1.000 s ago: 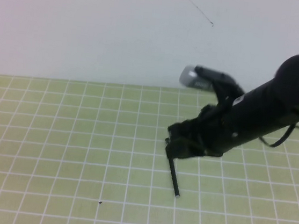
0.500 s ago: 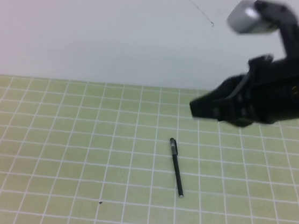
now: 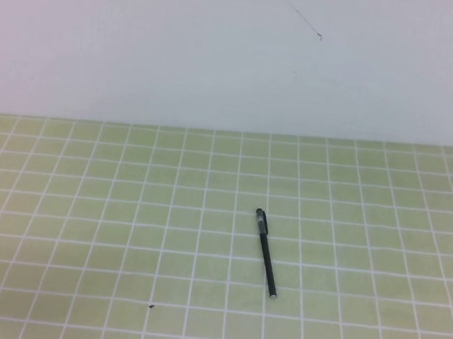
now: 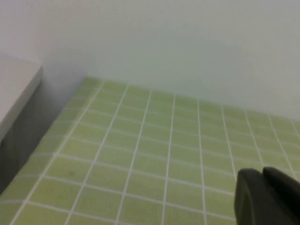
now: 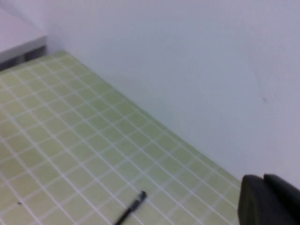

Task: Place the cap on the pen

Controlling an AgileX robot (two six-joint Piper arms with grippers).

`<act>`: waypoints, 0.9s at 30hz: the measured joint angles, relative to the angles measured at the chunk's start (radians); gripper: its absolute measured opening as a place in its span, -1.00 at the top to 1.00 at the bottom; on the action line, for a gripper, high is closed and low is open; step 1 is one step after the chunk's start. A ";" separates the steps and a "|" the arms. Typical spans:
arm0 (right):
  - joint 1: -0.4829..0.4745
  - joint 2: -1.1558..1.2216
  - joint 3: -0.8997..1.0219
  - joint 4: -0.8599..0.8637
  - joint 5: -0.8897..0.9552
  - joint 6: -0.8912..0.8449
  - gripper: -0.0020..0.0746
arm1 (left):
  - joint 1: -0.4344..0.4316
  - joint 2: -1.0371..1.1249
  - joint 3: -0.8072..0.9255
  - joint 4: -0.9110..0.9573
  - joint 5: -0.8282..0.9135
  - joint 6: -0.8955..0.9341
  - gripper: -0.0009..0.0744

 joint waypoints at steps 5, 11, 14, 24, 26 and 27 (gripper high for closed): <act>-0.147 -0.255 0.285 0.002 -0.139 -0.003 0.95 | -0.002 0.000 0.028 0.030 0.075 0.002 0.98; -0.263 -0.605 0.635 0.004 -0.307 -0.008 0.95 | -0.002 0.000 0.028 0.033 0.080 0.034 0.98; -0.312 -0.760 0.793 0.028 -0.356 -0.008 0.95 | 0.000 -0.019 0.028 0.033 0.112 0.035 0.98; -0.375 -0.992 1.030 0.113 -0.453 -0.008 0.95 | -0.003 -0.327 0.028 0.049 0.358 0.039 0.98; -0.375 -0.992 1.026 0.100 -0.451 -0.015 0.95 | -0.003 -0.379 0.028 0.053 0.371 0.039 0.98; -0.375 -0.992 1.028 0.095 -0.451 -0.015 0.95 | -0.003 -0.375 0.028 0.053 0.371 0.039 0.98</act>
